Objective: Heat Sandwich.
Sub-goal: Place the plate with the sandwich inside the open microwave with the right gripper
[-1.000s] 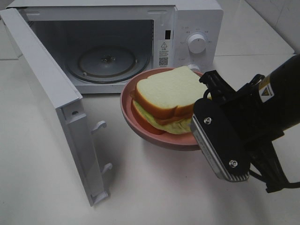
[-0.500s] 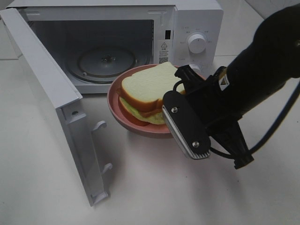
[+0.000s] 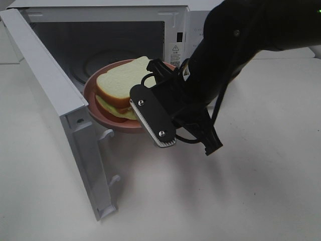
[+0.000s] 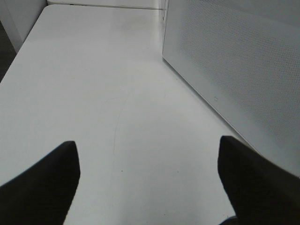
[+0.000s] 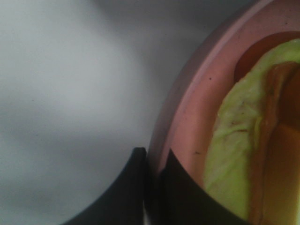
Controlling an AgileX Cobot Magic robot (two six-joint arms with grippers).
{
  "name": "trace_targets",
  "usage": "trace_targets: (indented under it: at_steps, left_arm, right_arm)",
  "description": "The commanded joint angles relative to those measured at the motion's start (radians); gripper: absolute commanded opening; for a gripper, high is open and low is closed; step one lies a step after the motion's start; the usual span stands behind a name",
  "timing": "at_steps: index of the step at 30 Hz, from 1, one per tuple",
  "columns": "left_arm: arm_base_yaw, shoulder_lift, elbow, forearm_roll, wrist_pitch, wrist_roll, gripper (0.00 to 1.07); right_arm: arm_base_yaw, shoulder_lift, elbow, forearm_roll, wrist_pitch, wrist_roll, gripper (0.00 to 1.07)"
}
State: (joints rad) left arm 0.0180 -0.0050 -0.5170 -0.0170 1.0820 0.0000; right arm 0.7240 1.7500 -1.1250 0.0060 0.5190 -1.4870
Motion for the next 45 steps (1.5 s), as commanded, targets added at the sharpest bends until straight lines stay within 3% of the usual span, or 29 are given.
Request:
trace_targets:
  at_steps: [1, 11, 26, 37, 45]
  left_arm:
    - [-0.005, -0.017, 0.002, -0.002, -0.013, 0.0, 0.76]
    - [-0.005, -0.017, 0.002, -0.002, -0.013, 0.0, 0.76]
    - [-0.005, -0.017, 0.002, -0.002, -0.013, 0.0, 0.76]
    - [-0.005, -0.017, 0.002, -0.002, -0.013, 0.0, 0.76]
    - [-0.005, -0.017, 0.002, -0.002, -0.013, 0.0, 0.76]
  right_arm:
    - [0.001, 0.029, -0.047, 0.007, -0.024, -0.018, 0.0]
    - [0.001, 0.173, -0.208, 0.007, -0.016, -0.064, 0.0]
    - [-0.035, 0.422, -0.608, 0.006, 0.06, -0.039, 0.0]
    - [-0.077, 0.525, -0.792, 0.011, 0.05, -0.029, 0.0]
    - [-0.087, 0.562, -0.836, 0.015, 0.012, -0.03, 0.0]
